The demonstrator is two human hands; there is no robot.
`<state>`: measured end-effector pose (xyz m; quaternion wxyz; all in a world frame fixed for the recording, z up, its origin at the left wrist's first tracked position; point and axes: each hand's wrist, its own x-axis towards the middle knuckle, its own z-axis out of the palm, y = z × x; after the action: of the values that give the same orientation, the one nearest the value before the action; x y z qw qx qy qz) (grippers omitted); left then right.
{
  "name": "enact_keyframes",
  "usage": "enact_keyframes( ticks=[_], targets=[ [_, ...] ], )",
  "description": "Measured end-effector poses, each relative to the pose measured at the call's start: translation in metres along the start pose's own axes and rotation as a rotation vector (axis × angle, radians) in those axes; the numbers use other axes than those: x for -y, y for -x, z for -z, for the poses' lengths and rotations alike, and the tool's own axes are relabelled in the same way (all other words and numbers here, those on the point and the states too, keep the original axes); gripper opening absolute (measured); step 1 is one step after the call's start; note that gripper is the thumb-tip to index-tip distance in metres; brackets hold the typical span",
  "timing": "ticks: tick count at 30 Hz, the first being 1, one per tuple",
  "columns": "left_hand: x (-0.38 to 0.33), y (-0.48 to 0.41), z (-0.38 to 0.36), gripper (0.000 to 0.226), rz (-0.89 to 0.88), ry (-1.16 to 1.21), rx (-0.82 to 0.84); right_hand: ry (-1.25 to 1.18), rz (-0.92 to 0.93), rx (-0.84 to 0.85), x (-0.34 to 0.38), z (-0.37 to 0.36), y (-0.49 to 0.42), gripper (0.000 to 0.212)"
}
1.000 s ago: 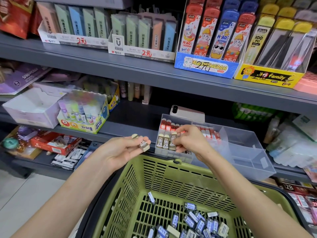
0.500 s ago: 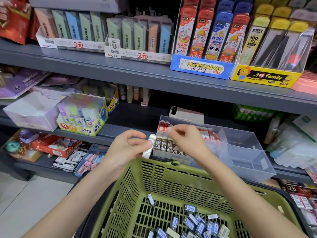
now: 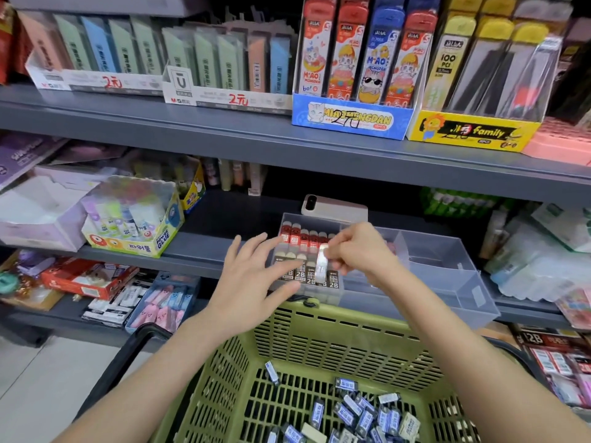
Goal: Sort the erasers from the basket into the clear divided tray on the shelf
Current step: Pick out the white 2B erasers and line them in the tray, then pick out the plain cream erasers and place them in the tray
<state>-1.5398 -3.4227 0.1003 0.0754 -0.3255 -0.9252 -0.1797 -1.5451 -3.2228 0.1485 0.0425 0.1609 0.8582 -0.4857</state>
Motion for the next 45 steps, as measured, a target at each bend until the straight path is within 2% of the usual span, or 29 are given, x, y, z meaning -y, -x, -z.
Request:
enact_keyframes(
  ticks=[2,6,11,13,16,18,21,25,28,32,35,38,41,42,45],
  targets=[
    [0.006,0.004,-0.004,0.059,-0.005,-0.089,0.077,0.08,-0.034,0.031,-0.005,-0.01,-0.002,0.016],
    [0.011,0.007,-0.007,0.054,-0.025,-0.134,0.112,0.167,-0.034,0.017,-0.008,-0.025,-0.008,0.012],
    [0.011,0.008,-0.008,0.055,-0.015,-0.143,0.084,0.643,0.166,-0.123,-0.003,-0.031,0.0,0.018],
    [0.009,0.014,-0.004,0.058,0.017,-0.141,0.065,0.628,0.257,-0.187,-0.004,-0.026,0.012,0.017],
    [0.008,0.033,0.005,0.057,0.075,-0.114,0.032,0.349,0.46,-0.274,-0.016,-0.02,0.044,0.013],
    [0.009,0.052,0.008,0.056,0.103,-0.101,0.021,0.155,0.565,-0.217,-0.036,-0.025,0.071,0.012],
    [0.007,0.085,0.011,0.056,0.124,-0.091,0.07,0.211,0.561,-0.051,-0.089,-0.046,0.102,0.009],
    [0.004,0.125,0.011,0.061,0.119,-0.102,0.155,0.599,0.177,0.281,-0.172,-0.07,0.114,0.021],
    [-0.004,0.143,0.009,0.052,0.082,-0.122,0.132,0.785,0.049,0.41,-0.218,-0.074,0.125,0.03],
    [-0.009,0.151,0.004,0.05,0.033,-0.127,0.115,0.88,0.099,0.409,-0.251,-0.076,0.147,0.03],
    [-0.009,0.15,0.001,0.05,0.023,-0.138,0.096,0.755,0.181,0.432,-0.255,-0.086,0.154,0.035],
    [-0.008,0.148,-0.001,0.049,0.006,-0.138,0.079,0.613,0.319,0.525,-0.246,-0.11,0.16,0.037],
    [-0.009,0.148,-0.001,0.048,0.006,-0.133,0.063,0.725,0.553,0.61,-0.244,-0.142,0.163,0.041],
    [-0.008,0.148,-0.001,0.048,0.005,-0.131,0.059,0.787,0.582,0.622,-0.244,-0.149,0.161,0.042],
    [-0.008,0.149,-0.001,0.047,0.006,-0.131,0.051,0.859,0.507,0.627,-0.237,-0.157,0.15,0.045]
  ],
)
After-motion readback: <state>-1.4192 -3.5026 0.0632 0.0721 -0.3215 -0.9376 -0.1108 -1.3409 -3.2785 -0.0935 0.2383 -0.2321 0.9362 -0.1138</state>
